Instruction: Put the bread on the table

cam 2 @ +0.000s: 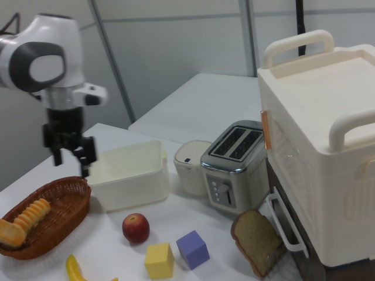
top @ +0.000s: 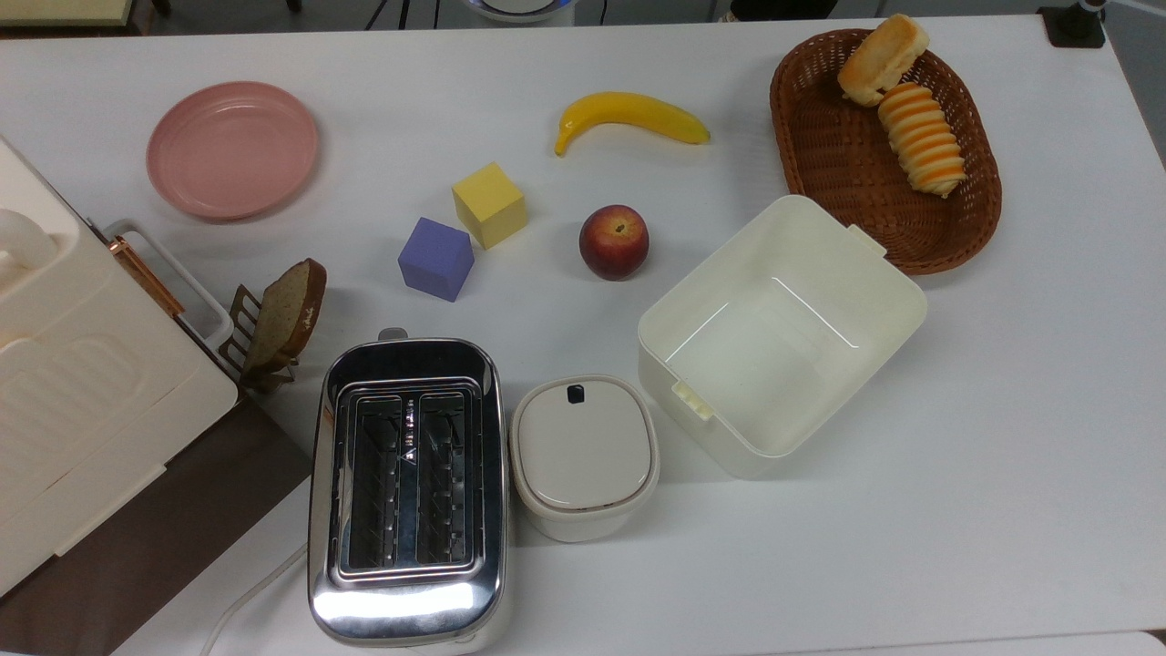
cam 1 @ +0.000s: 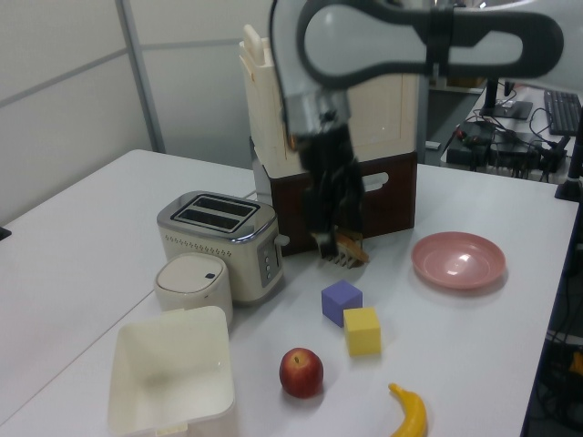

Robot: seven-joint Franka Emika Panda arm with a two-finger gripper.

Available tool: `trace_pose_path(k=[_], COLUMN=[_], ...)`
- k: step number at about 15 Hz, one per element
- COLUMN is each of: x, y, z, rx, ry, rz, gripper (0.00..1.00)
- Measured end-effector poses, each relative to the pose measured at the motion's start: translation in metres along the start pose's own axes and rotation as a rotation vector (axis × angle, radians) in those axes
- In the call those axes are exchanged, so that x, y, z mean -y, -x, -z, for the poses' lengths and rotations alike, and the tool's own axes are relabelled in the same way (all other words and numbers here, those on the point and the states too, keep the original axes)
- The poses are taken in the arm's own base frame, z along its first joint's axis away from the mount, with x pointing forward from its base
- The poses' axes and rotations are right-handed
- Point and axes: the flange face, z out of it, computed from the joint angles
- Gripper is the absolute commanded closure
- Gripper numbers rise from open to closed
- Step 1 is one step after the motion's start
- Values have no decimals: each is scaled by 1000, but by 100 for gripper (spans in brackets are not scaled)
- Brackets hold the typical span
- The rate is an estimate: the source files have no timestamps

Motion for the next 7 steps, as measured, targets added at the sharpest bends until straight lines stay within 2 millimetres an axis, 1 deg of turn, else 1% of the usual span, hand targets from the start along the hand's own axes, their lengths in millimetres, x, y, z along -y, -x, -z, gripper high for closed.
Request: trace_pose_path(k=[1, 2, 3, 5, 6, 7], x=[38, 69, 89, 137, 167, 183], y=[3, 4, 3, 3, 5, 8], z=[-12, -23, -32, -57, -78, -92], rx=[23, 28, 23, 7, 10, 25], ry=[10, 17, 20, 35, 46, 47], rz=[-8, -35, -56, -104, -143, -175], gripper=[0, 0, 0, 0, 0, 0])
